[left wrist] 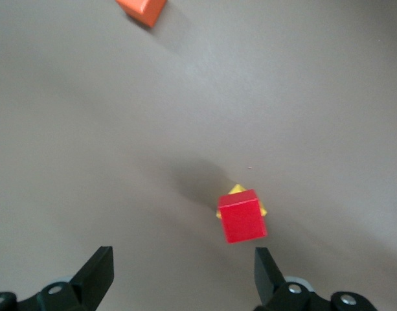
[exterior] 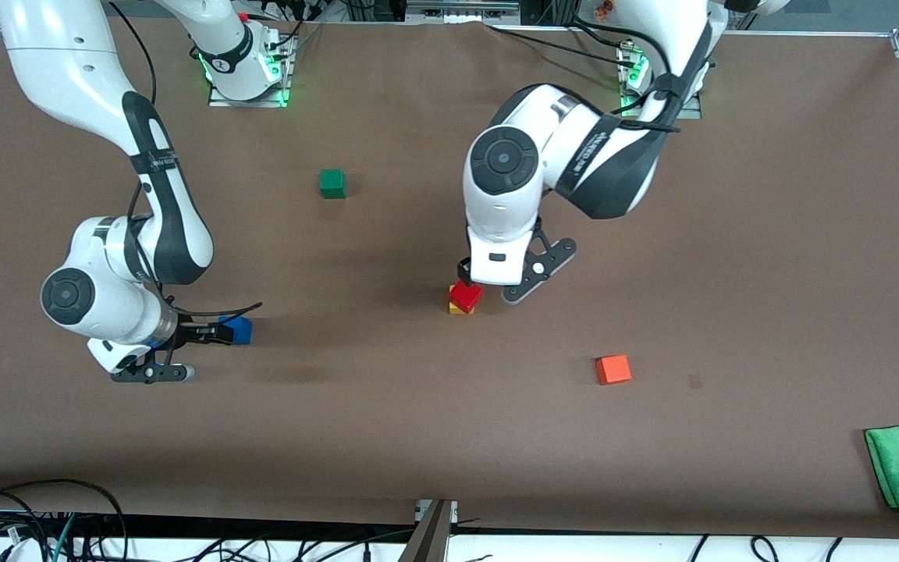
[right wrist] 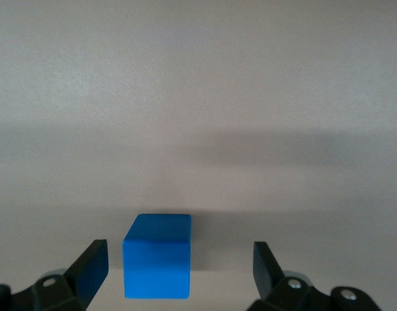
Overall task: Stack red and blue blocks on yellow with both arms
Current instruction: 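Open the left gripper and raise it while the right gripper reaches the blue cube, then close the right gripper on the blue cube while the left gripper withdraws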
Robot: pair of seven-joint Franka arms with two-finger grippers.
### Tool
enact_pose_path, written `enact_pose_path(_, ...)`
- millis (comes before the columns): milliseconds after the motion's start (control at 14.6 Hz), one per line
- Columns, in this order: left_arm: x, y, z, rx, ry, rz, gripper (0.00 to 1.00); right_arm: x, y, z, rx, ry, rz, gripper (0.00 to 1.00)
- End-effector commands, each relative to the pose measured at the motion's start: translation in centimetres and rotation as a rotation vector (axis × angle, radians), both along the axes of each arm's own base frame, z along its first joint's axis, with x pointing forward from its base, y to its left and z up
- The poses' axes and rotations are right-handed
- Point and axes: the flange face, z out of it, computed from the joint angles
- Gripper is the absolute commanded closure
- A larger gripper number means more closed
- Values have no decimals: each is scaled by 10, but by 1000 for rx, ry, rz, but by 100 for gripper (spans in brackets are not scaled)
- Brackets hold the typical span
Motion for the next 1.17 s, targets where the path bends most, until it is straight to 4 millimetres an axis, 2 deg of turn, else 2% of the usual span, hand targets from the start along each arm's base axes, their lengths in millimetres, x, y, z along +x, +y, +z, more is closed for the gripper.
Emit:
enact_pose_path(0,-4,26,19,-3,67,-114,4,-3,6,-18,52,2,-43,1)
enact_pose_path(343,0,85,51,5,173,-264,4,-7,12,-30,59,14,-42,3)
enact_pose_path(481,4,119,67,-7,215,-320,4,-14,15,-42,54,10,-33,8)
enact_pose_path(549,6,133,76,-15,225,-341,4,-17,15,-47,52,10,-32,14)
enact_pose_path(893,6,204,100,-57,271,-422,2,-17,13,-44,54,16,-23,60)
enact_pose_path(1030,8,237,104,-81,281,-461,2,-15,14,-32,57,29,-21,79)
enact_pose_path(1099,13,269,106,-100,297,-501,2,-6,22,-9,65,37,-15,86)
